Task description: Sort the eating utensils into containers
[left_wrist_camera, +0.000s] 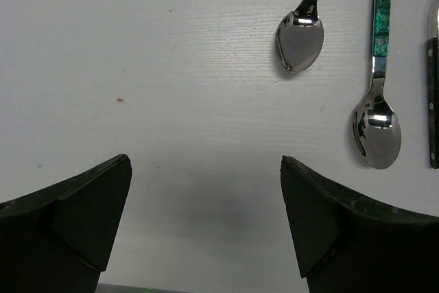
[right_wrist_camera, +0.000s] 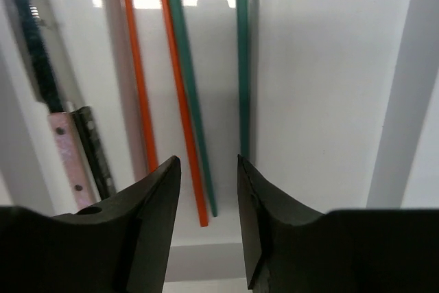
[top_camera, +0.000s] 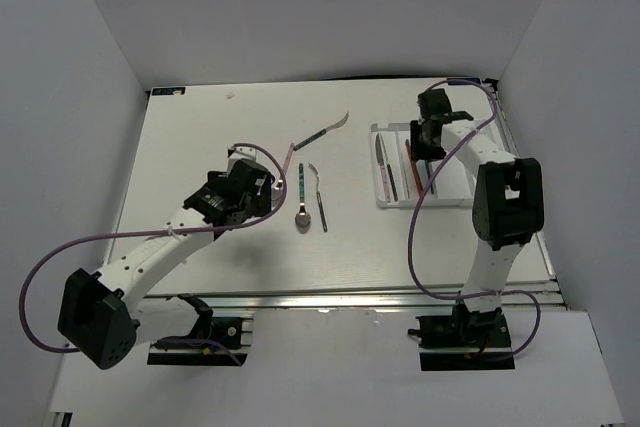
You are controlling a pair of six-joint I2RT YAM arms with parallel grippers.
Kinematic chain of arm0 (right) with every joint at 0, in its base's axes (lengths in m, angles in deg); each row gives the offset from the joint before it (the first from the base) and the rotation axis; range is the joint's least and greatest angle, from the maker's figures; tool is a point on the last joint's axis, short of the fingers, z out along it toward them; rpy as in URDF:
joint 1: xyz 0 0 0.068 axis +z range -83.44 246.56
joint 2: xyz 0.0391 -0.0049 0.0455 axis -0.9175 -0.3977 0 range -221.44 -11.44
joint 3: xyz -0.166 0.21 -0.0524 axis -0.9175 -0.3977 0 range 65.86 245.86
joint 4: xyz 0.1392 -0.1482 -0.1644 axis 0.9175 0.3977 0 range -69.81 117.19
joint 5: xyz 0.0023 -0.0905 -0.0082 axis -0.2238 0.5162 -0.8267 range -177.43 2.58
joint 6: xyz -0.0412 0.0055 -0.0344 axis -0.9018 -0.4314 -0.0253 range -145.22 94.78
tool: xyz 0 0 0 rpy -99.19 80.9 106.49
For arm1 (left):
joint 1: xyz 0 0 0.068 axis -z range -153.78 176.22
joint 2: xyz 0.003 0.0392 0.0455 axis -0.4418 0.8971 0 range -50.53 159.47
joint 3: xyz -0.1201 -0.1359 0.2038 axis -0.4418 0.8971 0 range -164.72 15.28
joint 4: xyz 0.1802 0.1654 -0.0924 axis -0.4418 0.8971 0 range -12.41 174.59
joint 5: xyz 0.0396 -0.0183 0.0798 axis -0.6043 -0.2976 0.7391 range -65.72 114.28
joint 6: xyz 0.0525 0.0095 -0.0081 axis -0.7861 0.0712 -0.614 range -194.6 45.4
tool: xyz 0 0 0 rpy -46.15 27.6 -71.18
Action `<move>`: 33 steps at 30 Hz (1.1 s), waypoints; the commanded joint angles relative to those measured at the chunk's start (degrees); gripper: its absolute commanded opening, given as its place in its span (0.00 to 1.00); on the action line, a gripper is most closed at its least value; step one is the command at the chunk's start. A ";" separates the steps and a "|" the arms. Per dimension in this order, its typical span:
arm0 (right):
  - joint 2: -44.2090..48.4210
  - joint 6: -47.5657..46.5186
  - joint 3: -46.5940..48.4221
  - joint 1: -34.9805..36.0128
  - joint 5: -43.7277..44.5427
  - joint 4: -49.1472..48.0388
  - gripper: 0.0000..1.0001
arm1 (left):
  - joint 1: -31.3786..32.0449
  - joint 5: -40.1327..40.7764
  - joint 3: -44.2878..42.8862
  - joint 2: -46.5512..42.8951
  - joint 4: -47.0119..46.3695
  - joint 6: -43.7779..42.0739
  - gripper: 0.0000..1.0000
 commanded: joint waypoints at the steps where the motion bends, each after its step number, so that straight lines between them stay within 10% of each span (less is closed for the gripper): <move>1: 7.06 2.30 -1.29 2.63 -3.14 -1.29 0.44 | -0.05 2.09 -0.39 -2.55 -1.39 0.85 0.98; 14: 7.09 15.84 0.96 31.71 5.11 -3.94 0.66 | -1.02 14.14 0.14 -6.51 0.81 3.76 0.98; 33: -9.80 18.13 4.42 35.07 -3.13 -5.33 0.47 | -1.19 11.24 0.40 -5.89 0.02 2.53 0.98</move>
